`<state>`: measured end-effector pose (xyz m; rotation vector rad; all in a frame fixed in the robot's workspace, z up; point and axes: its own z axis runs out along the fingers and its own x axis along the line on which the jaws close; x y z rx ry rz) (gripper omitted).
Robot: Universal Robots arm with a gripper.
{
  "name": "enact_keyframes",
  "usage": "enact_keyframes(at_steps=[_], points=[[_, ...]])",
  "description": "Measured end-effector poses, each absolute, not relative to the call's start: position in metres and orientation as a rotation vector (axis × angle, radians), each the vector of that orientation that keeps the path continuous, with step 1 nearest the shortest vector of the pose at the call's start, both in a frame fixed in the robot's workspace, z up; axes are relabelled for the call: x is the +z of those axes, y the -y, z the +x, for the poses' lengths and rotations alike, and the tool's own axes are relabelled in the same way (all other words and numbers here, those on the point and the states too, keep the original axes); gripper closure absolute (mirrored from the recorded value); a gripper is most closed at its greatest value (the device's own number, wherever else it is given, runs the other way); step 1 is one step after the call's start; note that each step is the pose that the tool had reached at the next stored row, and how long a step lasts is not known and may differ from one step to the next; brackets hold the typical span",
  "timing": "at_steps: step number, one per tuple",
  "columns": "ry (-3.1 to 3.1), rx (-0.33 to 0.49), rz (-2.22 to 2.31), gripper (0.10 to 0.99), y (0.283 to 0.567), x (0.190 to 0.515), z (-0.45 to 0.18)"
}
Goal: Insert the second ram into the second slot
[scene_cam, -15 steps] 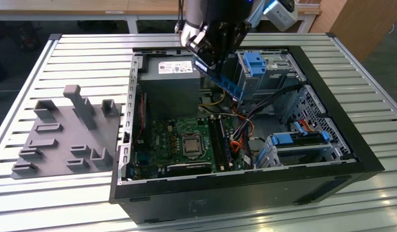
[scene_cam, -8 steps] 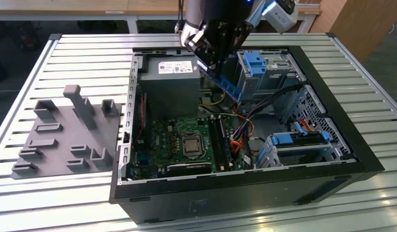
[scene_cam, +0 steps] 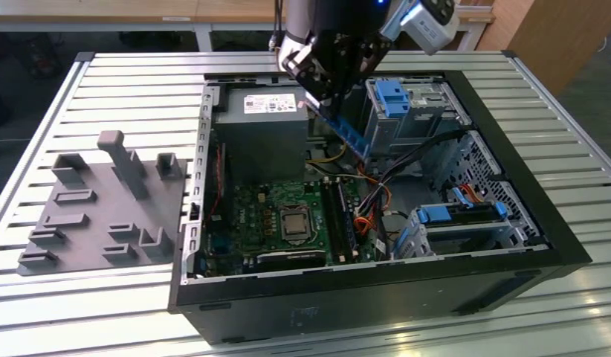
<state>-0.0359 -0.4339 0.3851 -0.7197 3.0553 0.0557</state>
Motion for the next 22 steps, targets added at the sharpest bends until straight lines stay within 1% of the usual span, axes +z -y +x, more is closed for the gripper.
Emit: enact_keyframes(at_steps=[22], points=[[-3.106, 0.053, -0.431, 0.949, 0.4347, 0.3811, -0.0359]])
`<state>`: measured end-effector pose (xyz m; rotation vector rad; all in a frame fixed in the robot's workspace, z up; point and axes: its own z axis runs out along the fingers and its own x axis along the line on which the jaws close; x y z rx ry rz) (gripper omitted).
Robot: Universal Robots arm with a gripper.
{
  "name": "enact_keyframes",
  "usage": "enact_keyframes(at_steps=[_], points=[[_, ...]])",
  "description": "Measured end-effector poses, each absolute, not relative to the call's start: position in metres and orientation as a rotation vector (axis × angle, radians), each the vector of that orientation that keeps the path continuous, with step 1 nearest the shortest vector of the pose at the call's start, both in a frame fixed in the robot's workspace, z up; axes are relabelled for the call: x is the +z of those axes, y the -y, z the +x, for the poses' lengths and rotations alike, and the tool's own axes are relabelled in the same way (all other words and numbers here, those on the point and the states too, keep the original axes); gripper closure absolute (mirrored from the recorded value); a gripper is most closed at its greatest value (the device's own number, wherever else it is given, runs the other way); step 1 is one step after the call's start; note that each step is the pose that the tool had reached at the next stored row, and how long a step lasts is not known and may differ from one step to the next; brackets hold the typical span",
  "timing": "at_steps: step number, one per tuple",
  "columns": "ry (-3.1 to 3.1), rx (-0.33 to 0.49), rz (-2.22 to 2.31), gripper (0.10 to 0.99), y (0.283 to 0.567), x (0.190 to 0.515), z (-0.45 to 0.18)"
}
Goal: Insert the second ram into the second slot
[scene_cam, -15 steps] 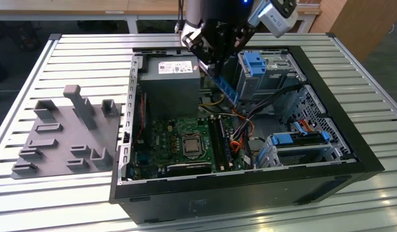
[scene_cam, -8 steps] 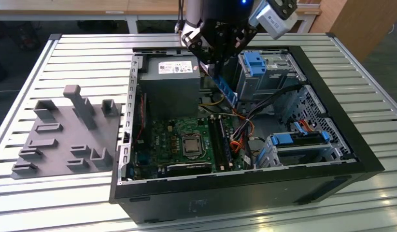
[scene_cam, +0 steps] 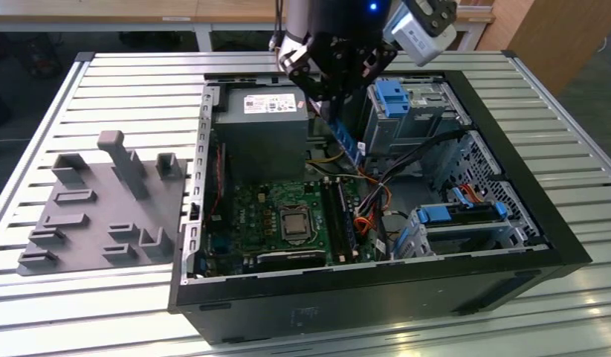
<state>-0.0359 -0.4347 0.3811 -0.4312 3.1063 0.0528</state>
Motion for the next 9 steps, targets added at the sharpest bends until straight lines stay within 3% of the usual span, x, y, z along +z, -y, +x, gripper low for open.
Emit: enact_keyframes(at_steps=[9], points=[[-3.127, 0.05, -0.214, 0.949, 0.4347, 0.3769, -0.0359]])
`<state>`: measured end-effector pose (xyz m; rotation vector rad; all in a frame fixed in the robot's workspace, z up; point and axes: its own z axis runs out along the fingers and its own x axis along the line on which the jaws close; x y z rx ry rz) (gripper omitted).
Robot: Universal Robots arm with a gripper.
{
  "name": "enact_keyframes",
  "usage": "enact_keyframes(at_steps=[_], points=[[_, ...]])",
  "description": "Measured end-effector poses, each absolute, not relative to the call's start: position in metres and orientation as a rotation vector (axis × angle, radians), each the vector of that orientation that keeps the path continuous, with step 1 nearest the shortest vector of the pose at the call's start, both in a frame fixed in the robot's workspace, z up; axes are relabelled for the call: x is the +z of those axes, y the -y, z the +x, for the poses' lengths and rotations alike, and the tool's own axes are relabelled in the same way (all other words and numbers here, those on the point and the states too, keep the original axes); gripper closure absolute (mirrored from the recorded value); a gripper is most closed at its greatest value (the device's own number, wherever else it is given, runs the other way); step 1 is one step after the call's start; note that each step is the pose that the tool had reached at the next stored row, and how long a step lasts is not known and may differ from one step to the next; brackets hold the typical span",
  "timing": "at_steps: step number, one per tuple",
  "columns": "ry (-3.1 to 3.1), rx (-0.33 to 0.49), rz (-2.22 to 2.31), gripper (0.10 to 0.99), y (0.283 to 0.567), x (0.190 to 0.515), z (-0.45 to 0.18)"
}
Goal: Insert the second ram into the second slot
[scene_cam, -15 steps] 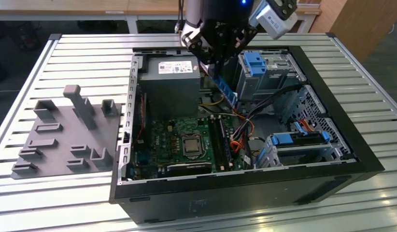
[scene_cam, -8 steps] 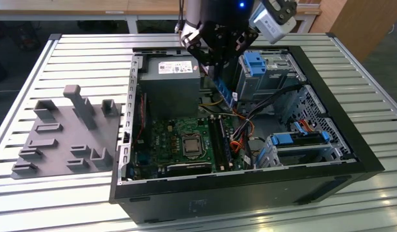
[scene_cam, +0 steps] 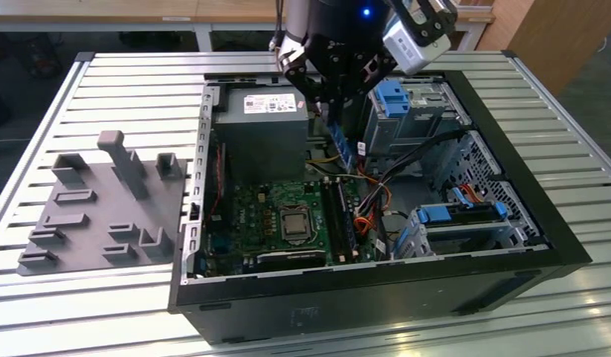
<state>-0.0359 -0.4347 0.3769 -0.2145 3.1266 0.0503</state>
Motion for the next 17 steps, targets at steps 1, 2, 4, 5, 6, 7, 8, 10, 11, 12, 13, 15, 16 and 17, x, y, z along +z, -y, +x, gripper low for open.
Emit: enact_keyframes(at_steps=[1, 2, 4, 5, 6, 7, 8, 10, 11, 12, 13, 15, 16, 17], points=[[-3.127, 0.05, -0.205, 0.949, 0.4348, 0.3765, -0.0359], [-3.128, 0.05, -0.199, 0.949, 0.4347, 0.3761, -0.0359], [-3.128, 0.05, -0.19, 0.949, 0.4347, 0.3753, -0.0359], [-3.128, 0.05, -0.185, 0.949, 0.4348, 0.3749, -0.0359], [-3.129, 0.05, -0.177, 0.949, 0.4348, 0.3745, -0.0359], [-3.129, 0.05, -0.167, 0.949, 0.4348, 0.3743, -0.0359], [-3.13, 0.05, -0.153, 0.949, 0.4347, 0.3741, -0.0359], [-3.131, 0.05, -0.126, 0.949, 0.4348, 0.3737, -0.0359], [-3.131, 0.05, -0.11, 0.949, 0.4347, 0.3735, -0.0359], [-3.131, 0.049, -0.093, 0.949, 0.4347, 0.3733, -0.0359], [-3.132, 0.049, -0.073, 0.949, 0.4347, 0.373, -0.0359], [-3.132, 0.048, -0.02, 0.949, 0.4347, 0.3725, -0.0359], [-3.132, 0.048, 0.006, 0.949, 0.4348, 0.3723, -0.0359], [-3.131, 0.048, 0.029, 0.949, 0.4348, 0.3722, -0.0359]])
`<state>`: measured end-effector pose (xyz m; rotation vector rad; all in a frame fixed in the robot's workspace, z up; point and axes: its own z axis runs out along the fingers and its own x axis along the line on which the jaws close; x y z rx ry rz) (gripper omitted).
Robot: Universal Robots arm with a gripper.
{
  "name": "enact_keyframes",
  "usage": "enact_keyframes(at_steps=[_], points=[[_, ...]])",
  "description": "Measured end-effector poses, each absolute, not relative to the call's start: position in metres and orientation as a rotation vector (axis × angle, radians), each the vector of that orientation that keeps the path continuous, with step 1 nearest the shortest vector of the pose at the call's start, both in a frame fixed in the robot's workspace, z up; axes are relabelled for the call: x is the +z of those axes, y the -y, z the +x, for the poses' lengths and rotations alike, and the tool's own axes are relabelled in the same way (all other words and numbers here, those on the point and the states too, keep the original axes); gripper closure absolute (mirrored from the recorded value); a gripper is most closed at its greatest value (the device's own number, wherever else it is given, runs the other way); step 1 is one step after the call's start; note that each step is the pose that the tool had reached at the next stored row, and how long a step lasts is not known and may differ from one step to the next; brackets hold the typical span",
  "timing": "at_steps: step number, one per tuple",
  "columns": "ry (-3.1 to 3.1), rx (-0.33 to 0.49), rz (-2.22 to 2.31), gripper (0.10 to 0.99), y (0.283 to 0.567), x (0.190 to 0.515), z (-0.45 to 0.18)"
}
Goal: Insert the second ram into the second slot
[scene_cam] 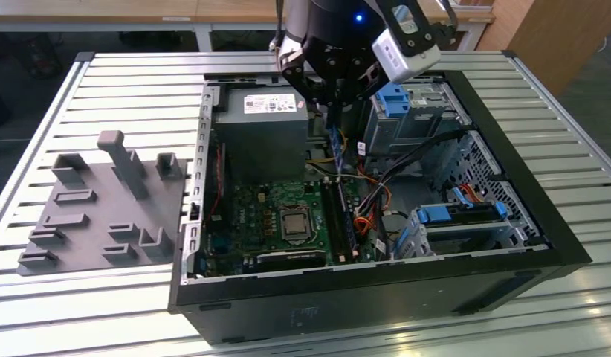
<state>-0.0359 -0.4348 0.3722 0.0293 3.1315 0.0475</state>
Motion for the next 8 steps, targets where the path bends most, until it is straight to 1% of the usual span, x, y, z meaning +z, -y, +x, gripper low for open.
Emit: enact_keyframes(at_steps=[8], points=[[-3.131, 0.047, 0.057, 0.949, 0.4347, 0.3712, -0.0359]])
